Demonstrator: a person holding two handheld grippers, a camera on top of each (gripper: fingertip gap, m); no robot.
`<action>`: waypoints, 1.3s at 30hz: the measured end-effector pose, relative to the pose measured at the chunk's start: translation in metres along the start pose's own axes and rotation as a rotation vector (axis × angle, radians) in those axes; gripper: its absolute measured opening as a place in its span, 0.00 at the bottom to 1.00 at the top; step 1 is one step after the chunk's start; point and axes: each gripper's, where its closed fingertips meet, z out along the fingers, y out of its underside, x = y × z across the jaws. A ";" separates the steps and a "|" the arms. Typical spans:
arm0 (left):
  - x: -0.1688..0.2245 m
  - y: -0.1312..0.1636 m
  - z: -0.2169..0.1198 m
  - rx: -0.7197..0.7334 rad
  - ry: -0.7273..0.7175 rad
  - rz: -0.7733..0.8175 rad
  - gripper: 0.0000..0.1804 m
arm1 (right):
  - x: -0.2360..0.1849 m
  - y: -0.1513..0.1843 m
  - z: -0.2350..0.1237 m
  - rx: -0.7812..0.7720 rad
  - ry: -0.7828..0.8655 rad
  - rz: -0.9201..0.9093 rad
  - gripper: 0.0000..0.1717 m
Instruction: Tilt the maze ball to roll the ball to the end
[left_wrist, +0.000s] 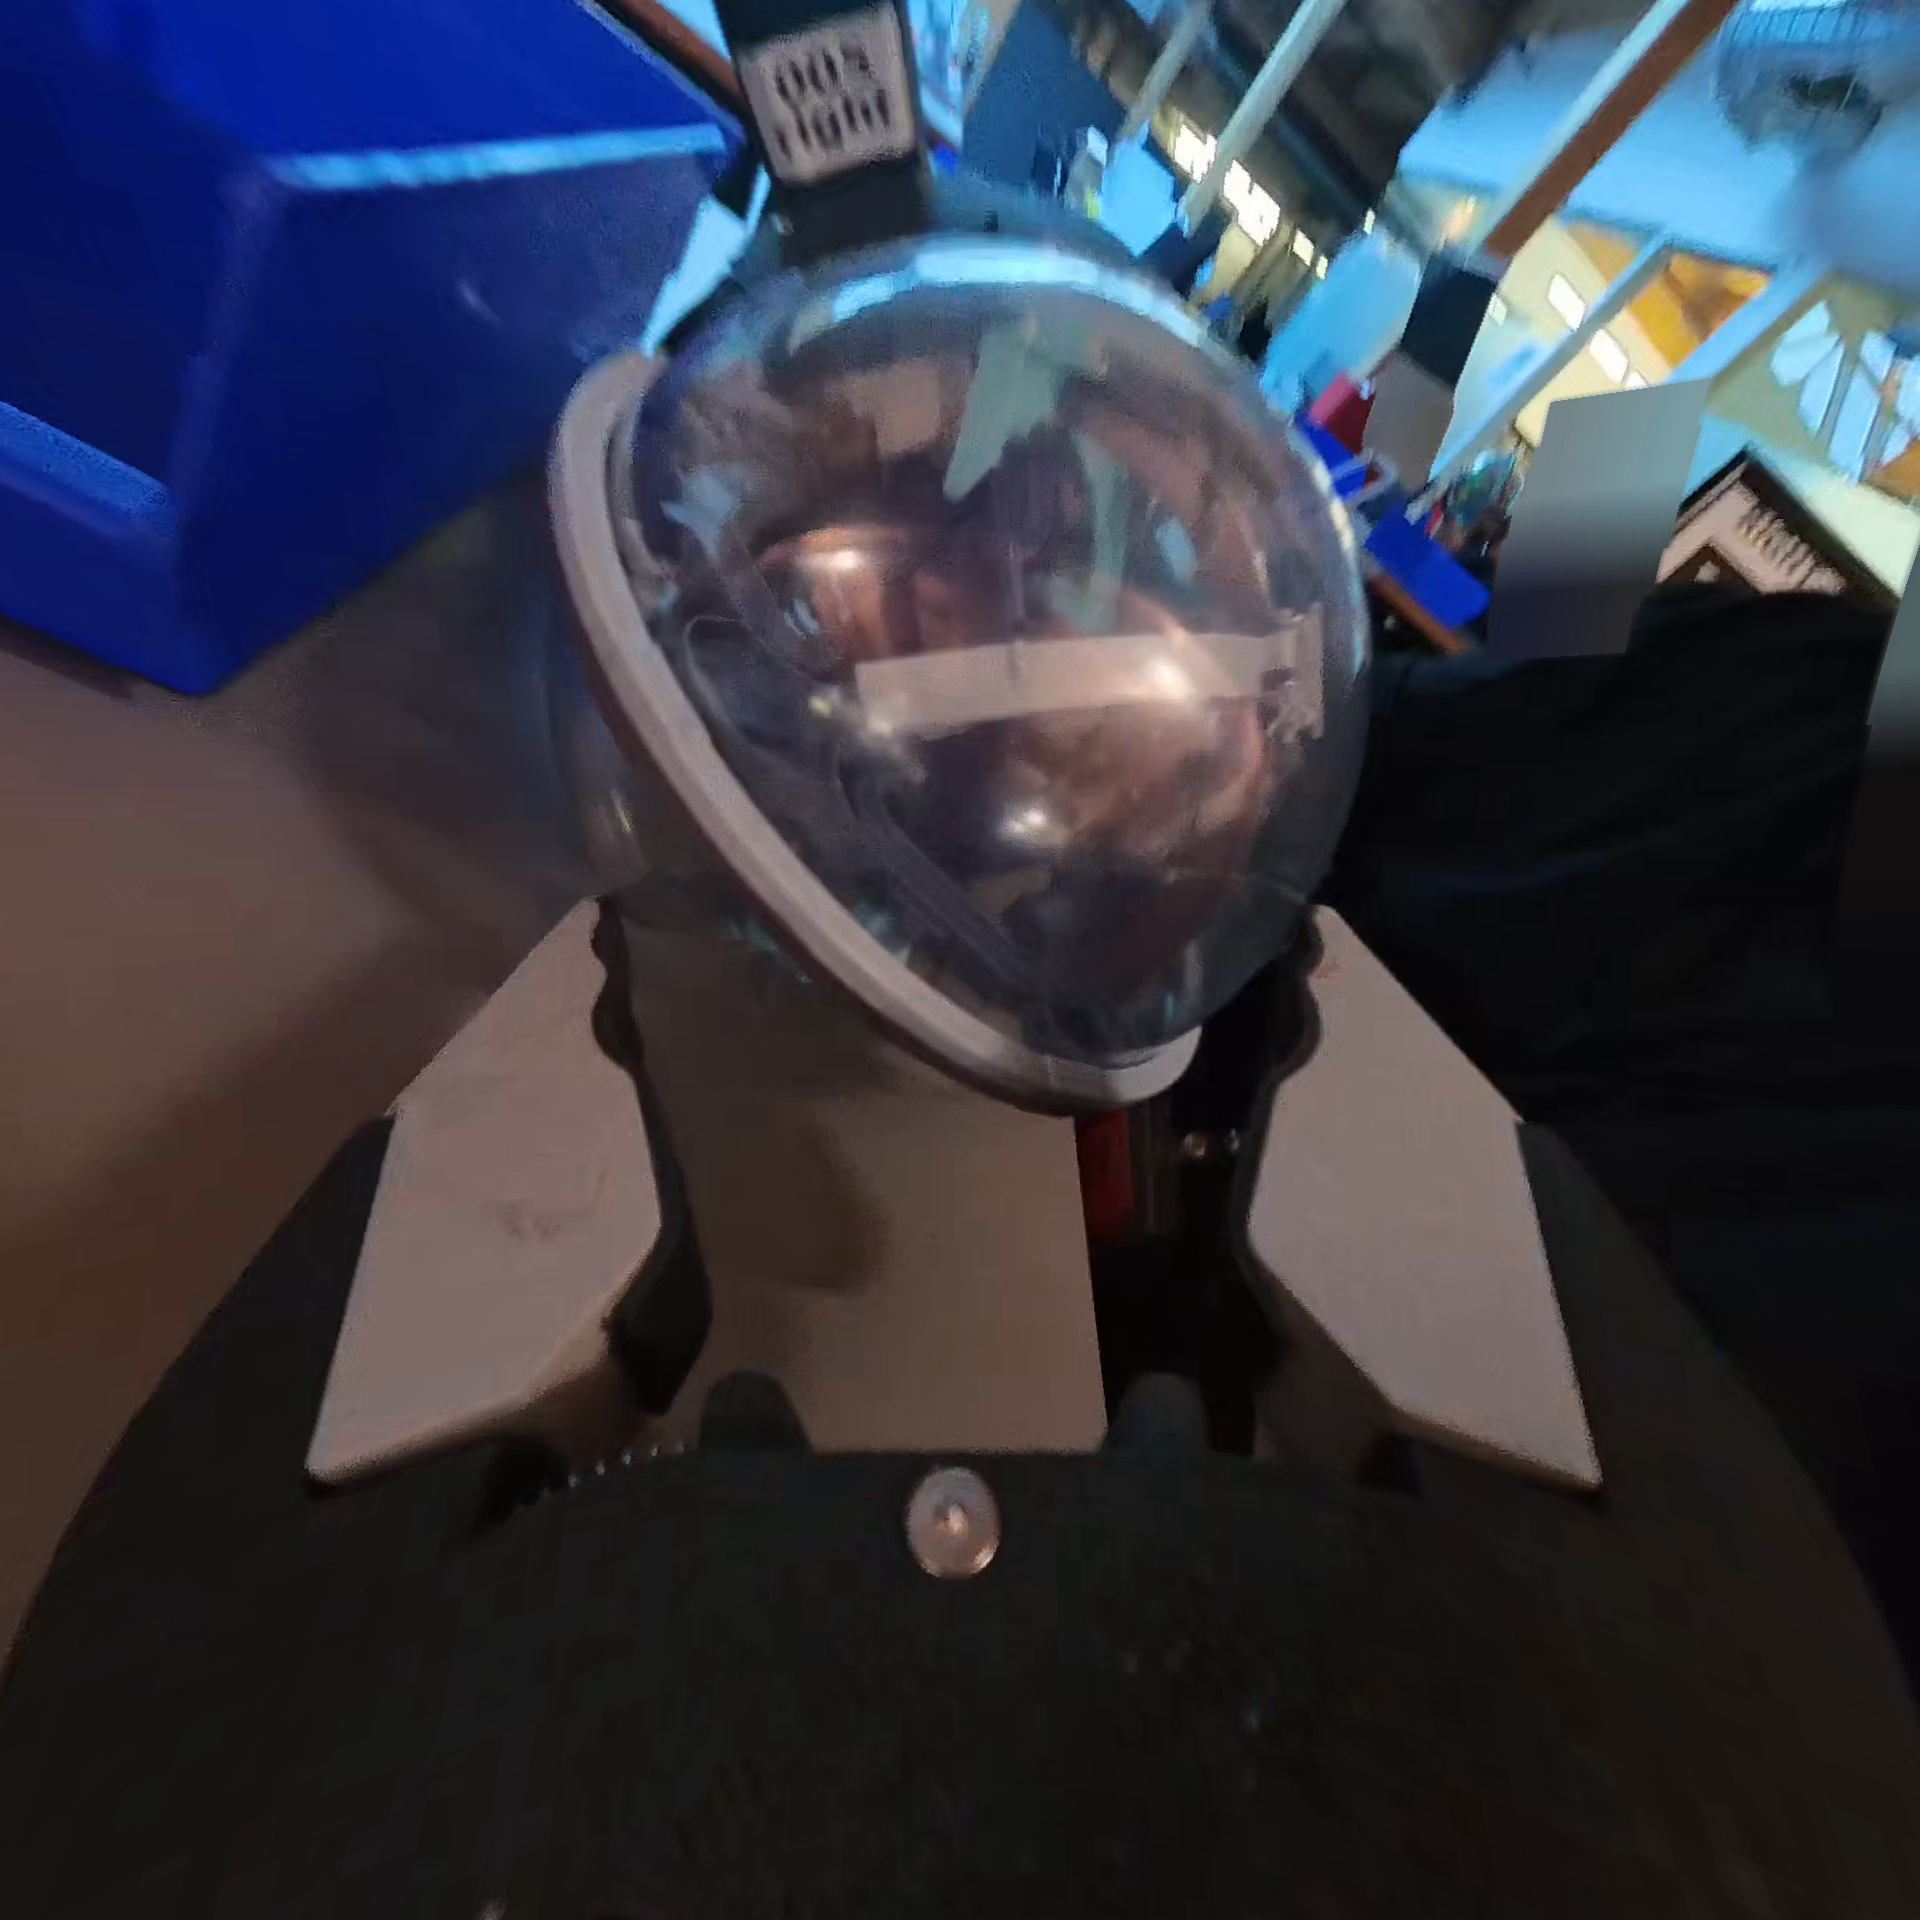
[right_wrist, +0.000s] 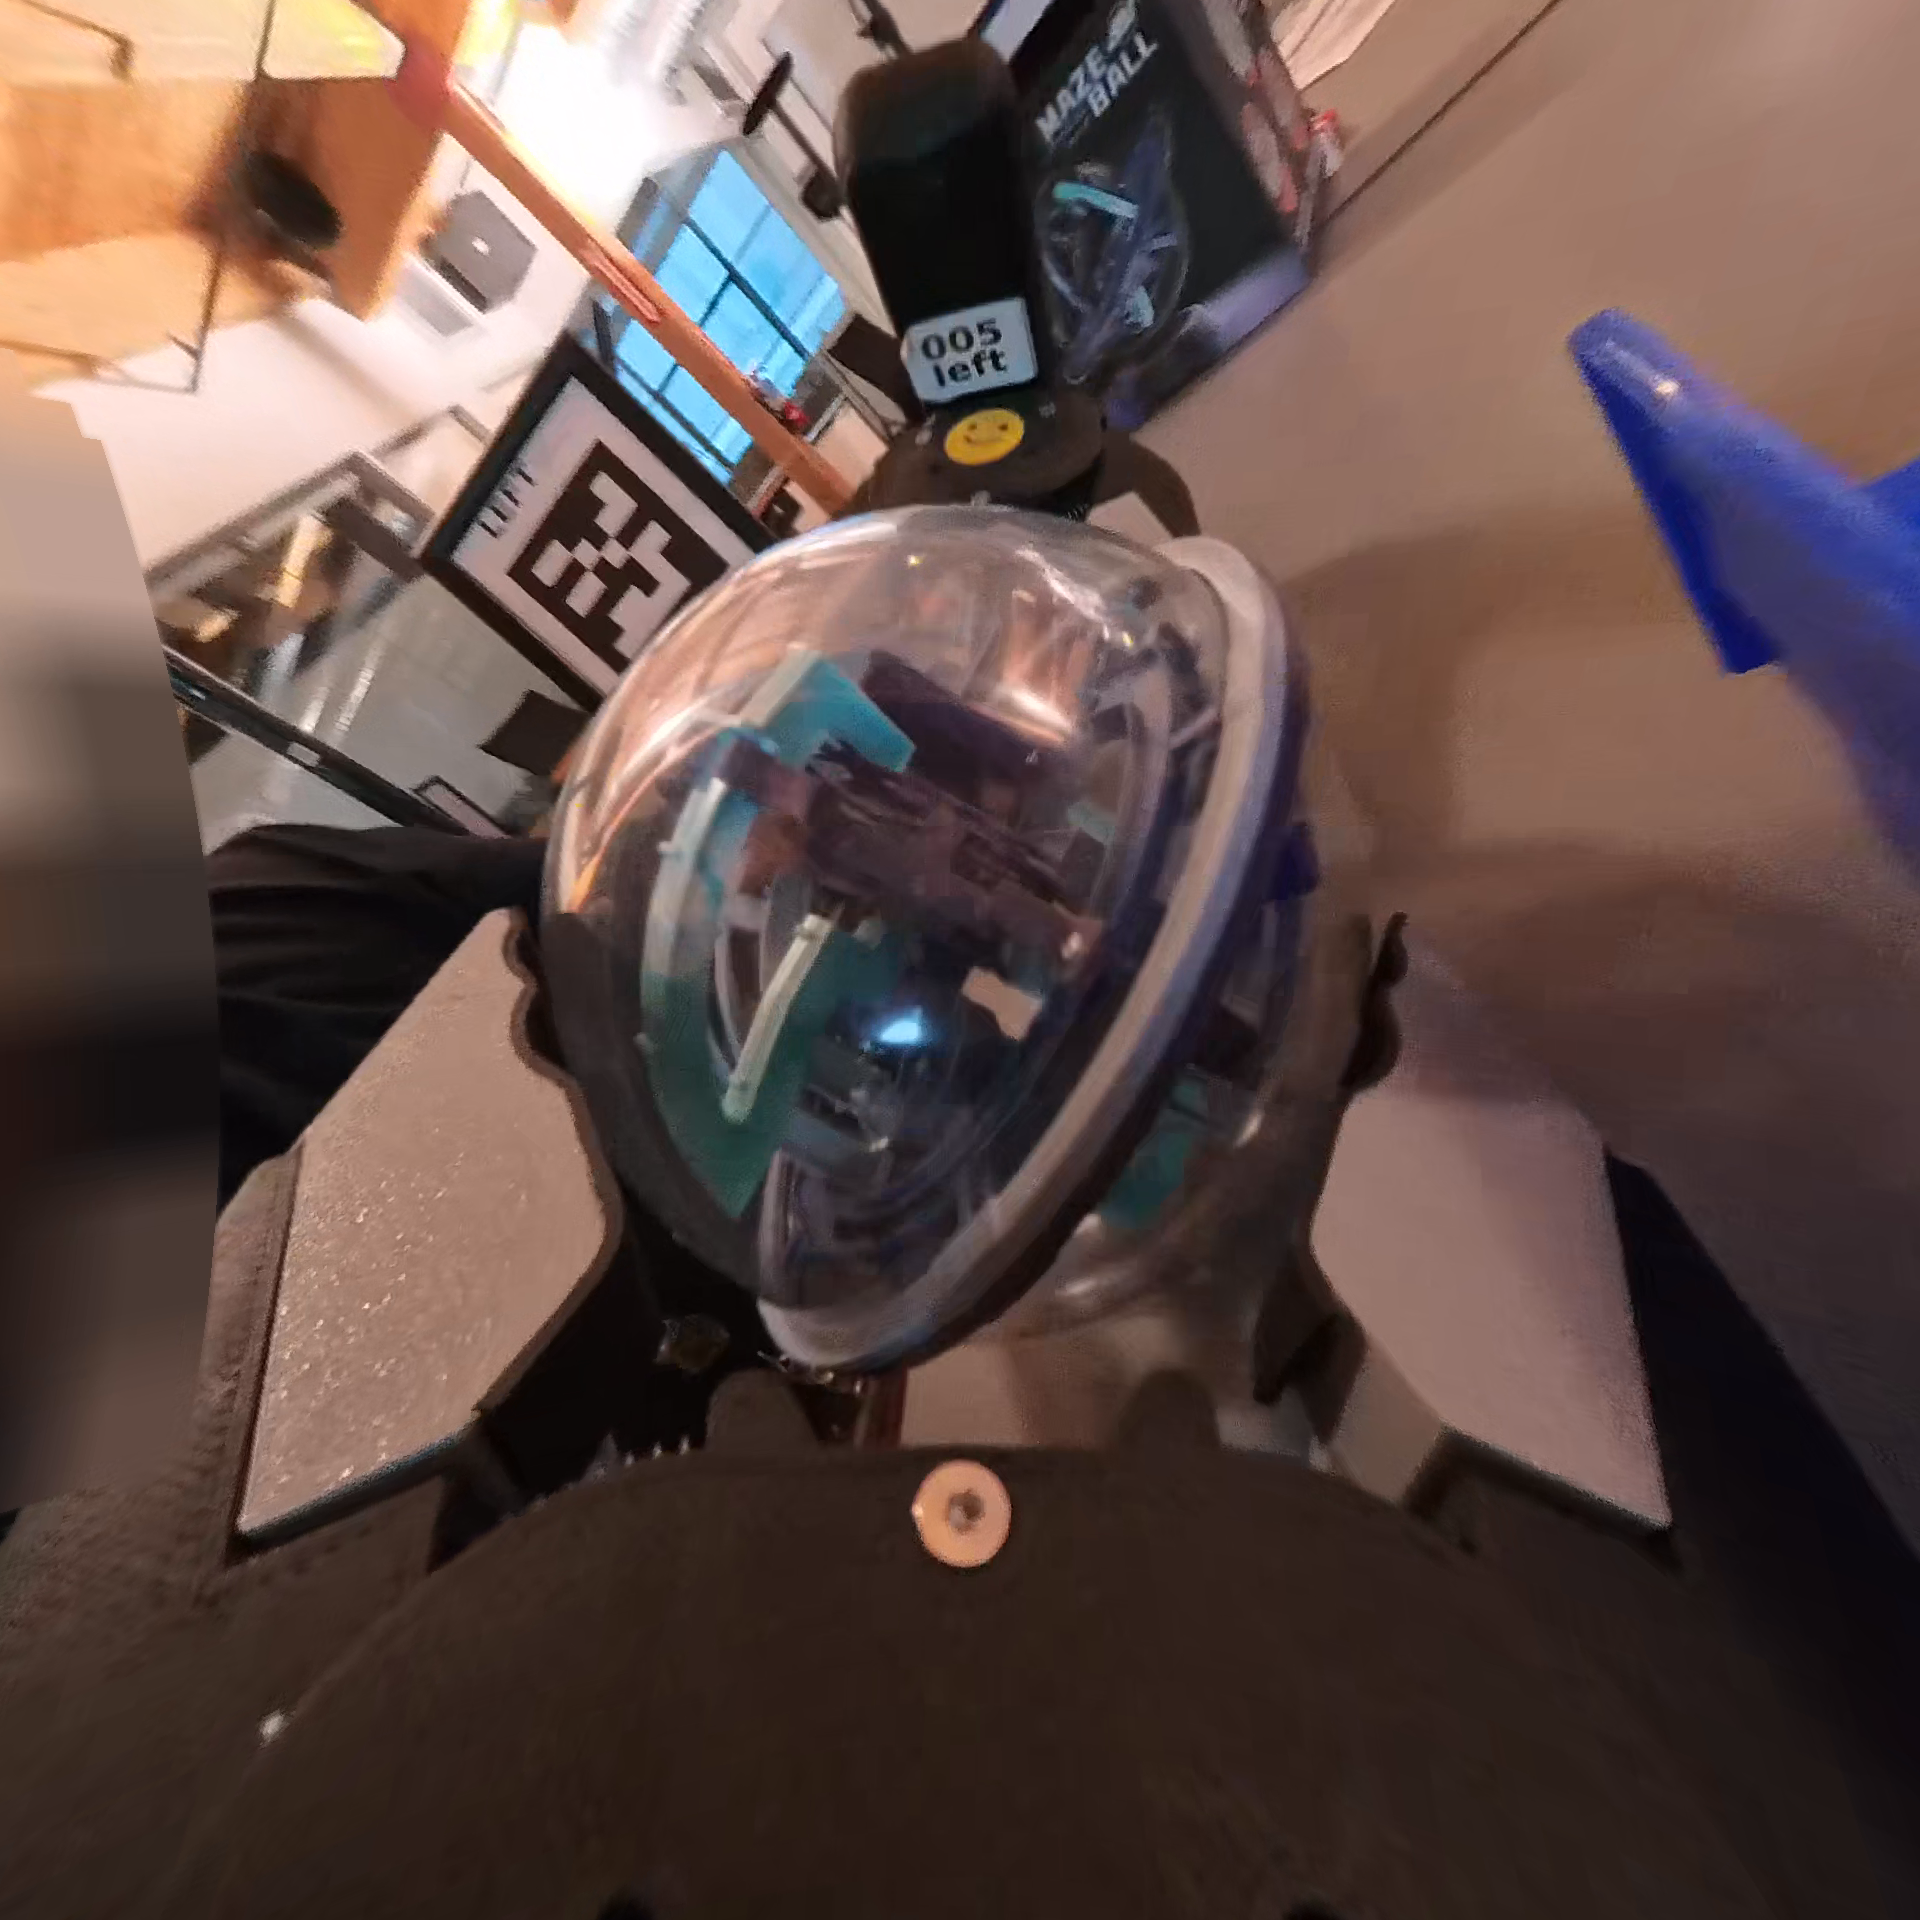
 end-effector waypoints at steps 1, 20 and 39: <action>0.002 0.007 0.004 -0.030 -0.005 0.005 0.69 | -0.002 0.000 0.004 0.001 -0.016 0.014 0.87; 0.011 0.021 0.018 -0.086 -0.036 0.090 0.62 | -0.016 0.025 -0.015 -0.053 0.070 0.006 0.85; -0.012 0.006 0.020 -0.045 -0.166 0.127 0.52 | -0.003 0.018 -0.039 -0.123 0.290 -0.152 0.86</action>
